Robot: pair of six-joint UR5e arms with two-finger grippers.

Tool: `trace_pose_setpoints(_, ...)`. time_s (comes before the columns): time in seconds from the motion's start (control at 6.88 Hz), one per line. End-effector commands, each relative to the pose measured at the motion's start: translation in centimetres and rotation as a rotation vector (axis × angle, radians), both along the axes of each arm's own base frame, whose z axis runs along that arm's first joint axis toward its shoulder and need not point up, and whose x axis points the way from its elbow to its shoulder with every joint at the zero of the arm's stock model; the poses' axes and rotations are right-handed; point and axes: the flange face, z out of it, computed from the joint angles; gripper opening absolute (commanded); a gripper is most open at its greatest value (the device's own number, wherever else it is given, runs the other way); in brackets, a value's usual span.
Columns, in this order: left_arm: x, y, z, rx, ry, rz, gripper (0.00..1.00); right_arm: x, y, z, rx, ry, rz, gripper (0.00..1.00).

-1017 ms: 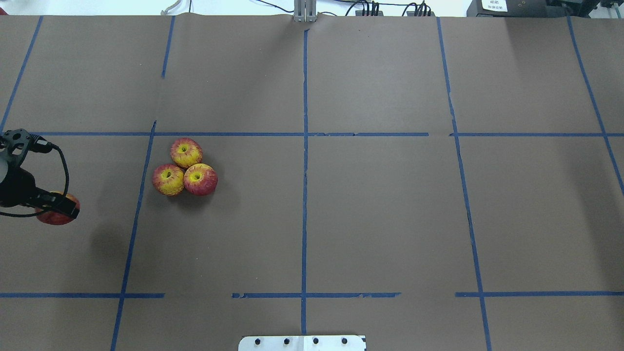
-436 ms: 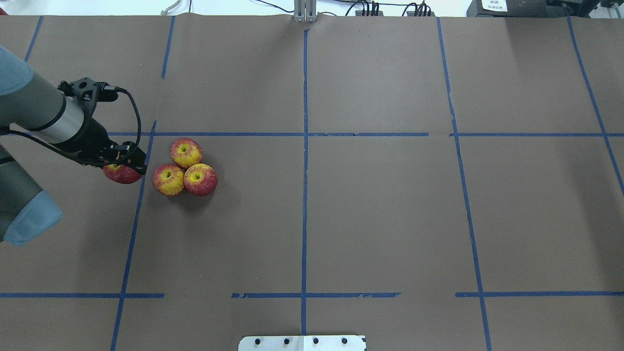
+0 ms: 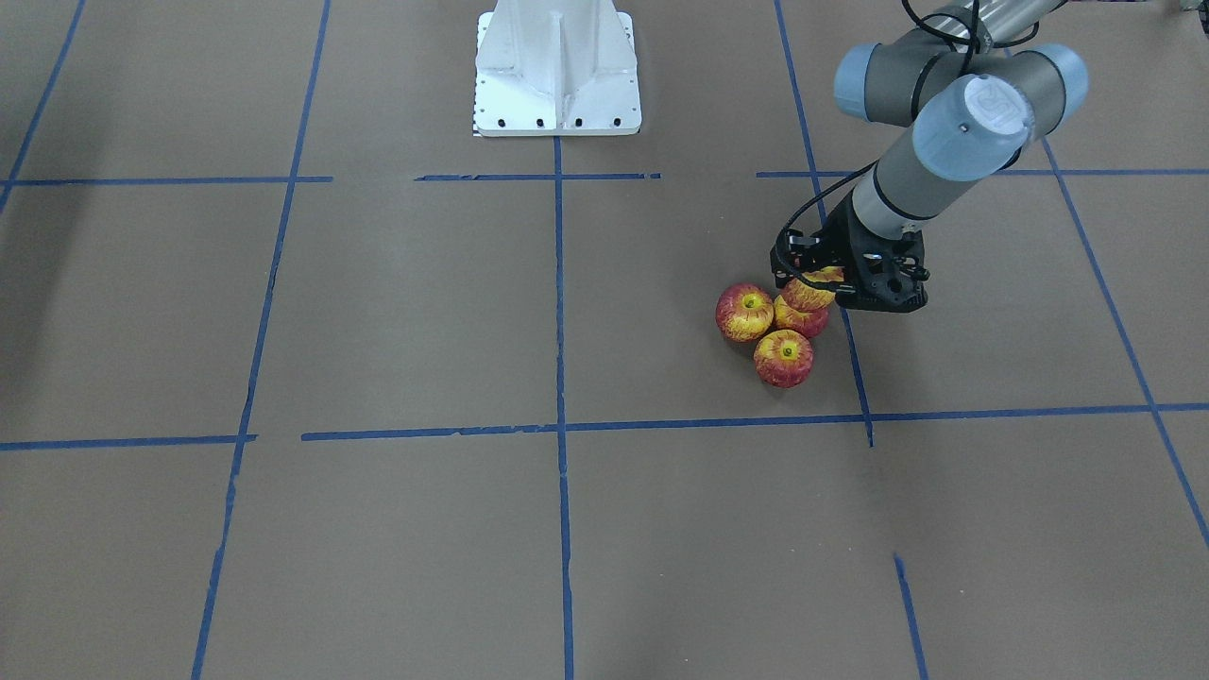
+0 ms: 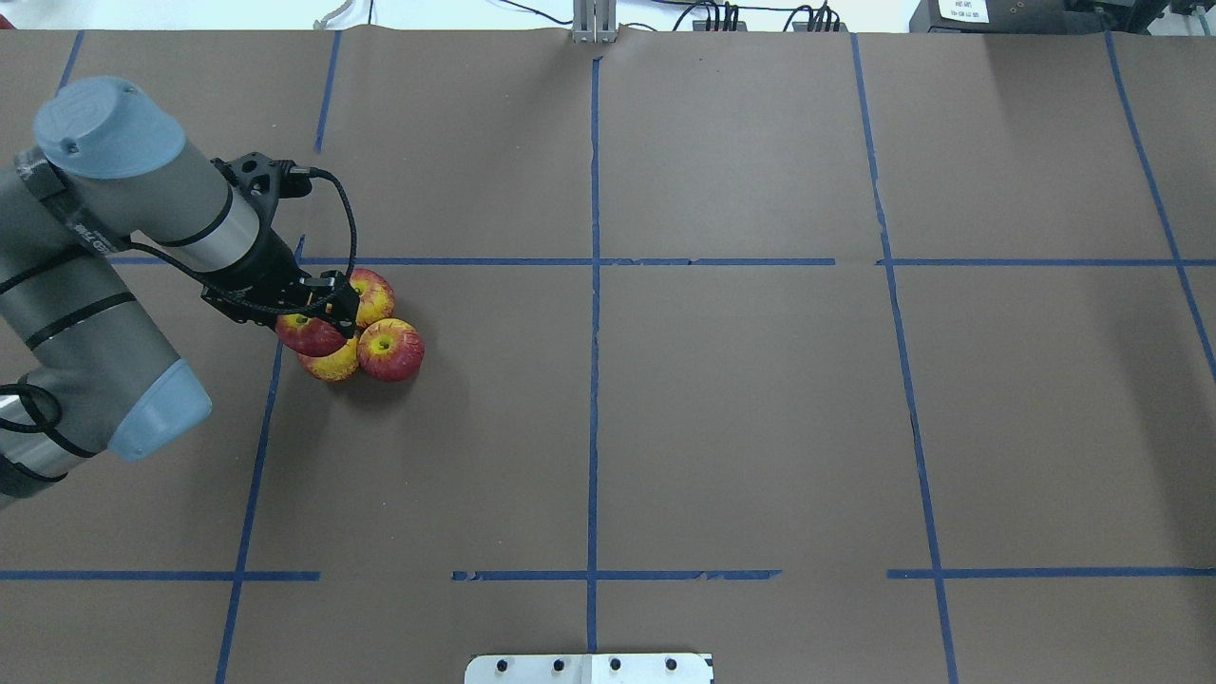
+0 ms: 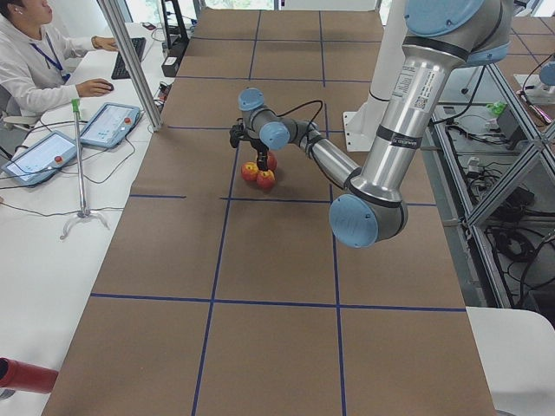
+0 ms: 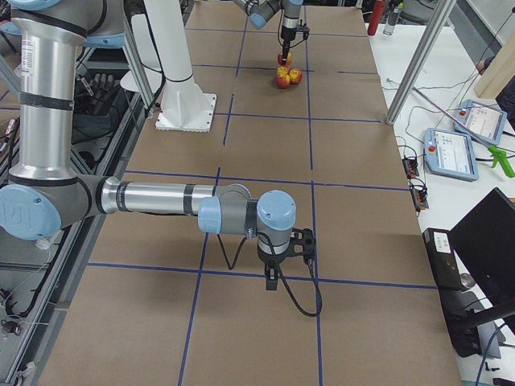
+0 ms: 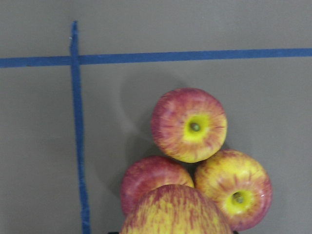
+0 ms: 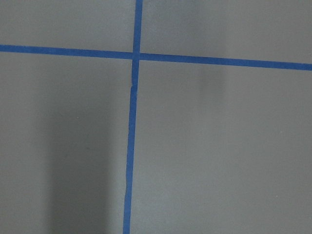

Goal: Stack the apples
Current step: 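Lift the apple with the left gripper and carry it over the three-apple cluster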

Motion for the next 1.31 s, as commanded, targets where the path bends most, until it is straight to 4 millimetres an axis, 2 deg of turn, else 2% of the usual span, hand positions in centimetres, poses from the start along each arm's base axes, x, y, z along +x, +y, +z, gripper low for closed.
trace_pose_setpoints(0.0, 2.17, -0.94, -0.31, -0.006, -0.011, 0.007, 0.00, 0.00, 0.00, 0.00, -0.001, 0.000, 0.001, 1.00)
trace_pose_setpoints(0.15, 2.88, -1.51, -0.01, -0.012, -0.017, 0.009, 0.00, 0.00, 0.00, 0.00, 0.000, 0.000, -0.001, 1.00)
trace_pose_setpoints(1.16, 2.62, -1.92, 0.18, 0.029, -0.048, -0.022, 0.00, 0.00, 0.00, 0.00, 0.000, 0.000, -0.001, 1.00)
